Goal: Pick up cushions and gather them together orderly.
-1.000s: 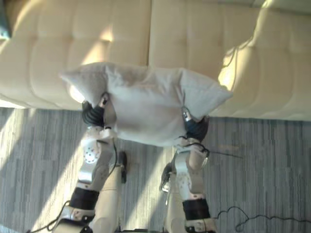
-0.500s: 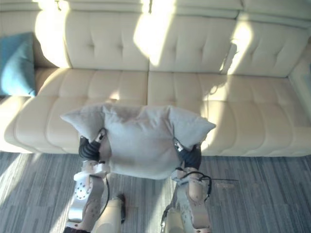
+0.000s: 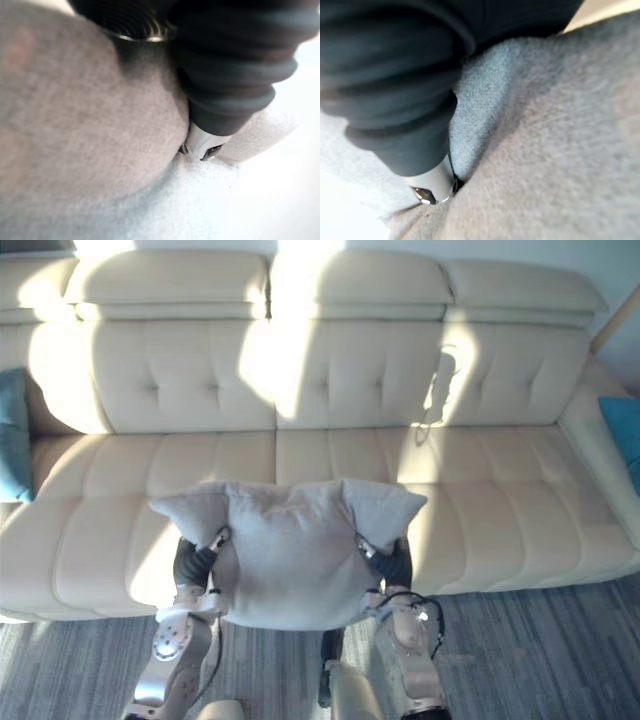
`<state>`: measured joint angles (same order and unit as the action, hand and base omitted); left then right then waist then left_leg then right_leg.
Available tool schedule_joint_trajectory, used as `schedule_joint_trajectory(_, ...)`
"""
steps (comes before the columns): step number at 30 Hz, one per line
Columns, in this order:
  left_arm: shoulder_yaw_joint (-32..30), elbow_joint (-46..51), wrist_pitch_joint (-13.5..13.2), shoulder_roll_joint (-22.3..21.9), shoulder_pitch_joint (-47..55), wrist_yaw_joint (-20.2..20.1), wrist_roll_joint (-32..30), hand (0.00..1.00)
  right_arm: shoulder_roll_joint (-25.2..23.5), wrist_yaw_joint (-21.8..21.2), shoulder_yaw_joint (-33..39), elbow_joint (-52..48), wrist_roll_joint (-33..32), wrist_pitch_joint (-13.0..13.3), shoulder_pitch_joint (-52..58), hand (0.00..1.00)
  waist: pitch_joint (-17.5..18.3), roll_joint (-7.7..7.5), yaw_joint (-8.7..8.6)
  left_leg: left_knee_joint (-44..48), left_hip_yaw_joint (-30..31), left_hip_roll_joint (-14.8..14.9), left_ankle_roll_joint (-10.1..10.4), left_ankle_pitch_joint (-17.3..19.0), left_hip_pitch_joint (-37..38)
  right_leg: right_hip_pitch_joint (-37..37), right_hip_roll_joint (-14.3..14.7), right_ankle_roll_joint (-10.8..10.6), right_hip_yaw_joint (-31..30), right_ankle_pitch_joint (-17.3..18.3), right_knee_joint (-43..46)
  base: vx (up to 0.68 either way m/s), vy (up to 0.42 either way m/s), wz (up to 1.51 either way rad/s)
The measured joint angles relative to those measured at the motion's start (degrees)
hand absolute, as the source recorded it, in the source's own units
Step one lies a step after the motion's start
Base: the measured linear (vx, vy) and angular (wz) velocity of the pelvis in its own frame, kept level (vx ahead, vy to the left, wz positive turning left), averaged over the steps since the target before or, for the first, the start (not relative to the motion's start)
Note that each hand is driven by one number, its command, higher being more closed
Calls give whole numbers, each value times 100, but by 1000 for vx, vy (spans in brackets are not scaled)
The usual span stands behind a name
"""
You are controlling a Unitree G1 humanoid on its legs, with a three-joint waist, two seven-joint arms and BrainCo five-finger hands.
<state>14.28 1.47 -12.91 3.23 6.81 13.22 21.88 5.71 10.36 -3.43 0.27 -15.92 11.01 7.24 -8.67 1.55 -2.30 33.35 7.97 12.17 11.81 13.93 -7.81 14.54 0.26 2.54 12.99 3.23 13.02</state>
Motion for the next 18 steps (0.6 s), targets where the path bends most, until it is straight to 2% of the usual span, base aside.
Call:
schedule_joint_trajectory(1, -10, 12, -16, -116, 93, -1, 88, 100, -7, -7, -6, -385, 1, -29, 265, 100, -21, 55, 33, 1164, -113, 197, -39, -516, -480, -372, 119, 149, 218, 103, -62, 415, -166, 71)
schedule_joint_trajectory(2, -33, 16, -17, -142, 185, -1, 96, 100, -26, -14, -35, -656, -2, -27, 431, 100, -15, 67, 182, 1904, -451, 447, -249, -1136, -755, -675, 205, 223, 220, 212, -120, 297, -111, 30)
schedule_joint_trajectory(3, -32, 21, -17, -146, 212, -2, 96, 100, -28, -14, -39, -753, -5, -24, 461, 100, -4, 71, 239, 2168, -562, 535, -323, -1232, -861, -775, 216, 250, 217, 246, -164, 235, -74, 5)
schedule_joint_trajectory(4, -27, 41, -15, -168, 242, -7, 97, 100, -31, -13, -35, -908, -6, -18, 467, 100, 15, 98, 280, 2551, -727, 638, -338, -1100, -1094, -891, 218, 267, 216, 281, -238, 223, -48, 6)
schedule_joint_trajectory(5, -24, 73, -13, -203, 256, -7, 102, 100, -39, -10, -28, -1036, -7, -14, 446, 100, 33, 127, 300, 2709, -896, 654, -454, -876, -1290, -970, 208, 266, 217, 280, -344, 287, -22, 10)
schedule_joint_trajectory(6, -20, 97, -11, -226, 253, -8, 134, 100, -88, -4, -6, -1113, -7, 18, 388, 100, 36, 133, 332, 2523, -1234, 645, -655, -539, -1442, -1095, 144, 238, 225, 250, -476, 334, 11, 12)
schedule_joint_trajectory(7, -1, 105, 0, -241, 251, -8, 151, 100, -113, 21, 28, -1113, -7, 24, 353, 100, 33, 126, 351, 2085, -1483, 621, -689, -355, -1409, -1204, 77, 231, 251, 245, -542, 321, 66, 20)
schedule_joint_trajectory(8, 46, 137, 20, -269, 233, -16, 163, 100, -114, 79, 90, -1106, -6, 23, 349, 100, 35, 131, 361, 1196, -1707, 564, -685, -212, -1314, -1330, -22, 230, 293, 245, -548, 248, 89, 16)
schedule_joint_trajectory(9, 49, 137, 21, -272, 225, -17, 163, 100, -115, 87, 96, -1105, -5, 23, 348, 100, 33, 128, 363, 1100, -1707, 548, -679, -209, -1305, -1349, -31, 230, 294, 245, -549, 195, 100, 17)
schedule_joint_trajectory(10, 71, 137, 31, -284, 176, -17, 162, 100, -114, 113, 122, -1081, -3, 25, 339, 100, 20, 107, 378, 404, -1658, 384, -675, -215, -1204, -1443, -120, 228, 291, 247, -548, 219, 184, 5)
schedule_joint_trajectory(11, 101, 137, 33, -282, 159, -17, 160, 100, -112, 120, 158, -1028, -2, 26, 318, 100, 35, 124, 384, -584, -1521, 135, -717, -445, -966, -1554, -198, 201, 269, 259, -547, 214, 201, 1)
schedule_joint_trajectory(12, 115, 137, 29, -279, 161, -17, 159, 100, -109, 120, 172, -1014, 1, 26, 318, 100, 52, 151, 386, -960, -1472, 50, -738, -715, -845, -1602, -204, 90, 238, 268, -550, 267, 281, -23)
schedule_joint_trajectory(13, 154, 132, 7, -235, 171, -19, 158, 100, -125, 116, 215, -914, 7, 30, 298, 100, 136, 197, 409, -1436, -1347, -18, -571, -1050, -579, -1759, -172, -234, 76, 388, -618, 247, 237, -11)
schedule_joint_trajectory(14, 165, 116, 33, -97, 122, -19, 150, 100, -312, 116, 281, -706, 8, 21, 260, 100, 198, -17, 368, -1648, -1373, -213, -583, -1019, -447, -1824, -353, -340, 38, 442, -701, 232, 226, -9)
schedule_joint_trajectory(17, 212, 117, 35, 104, 142, -19, 137, 100, -458, 87, 319, -388, 8, 20, 224, 100, 285, -242, 378, -2041, -1527, -503, -665, -1072, -122, -1868, -624, -417, -147, 395, -725, 140, 170, -1)
schedule_joint_trajectory(18, 212, 117, 35, 115, 143, -19, 137, 100, -471, 86, 318, -362, 8, 19, 211, 100, 290, -247, 379, -2092, -1534, -534, -678, -1081, -77, -1880, -647, -429, -171, 388, -725, 92, 118, -8)
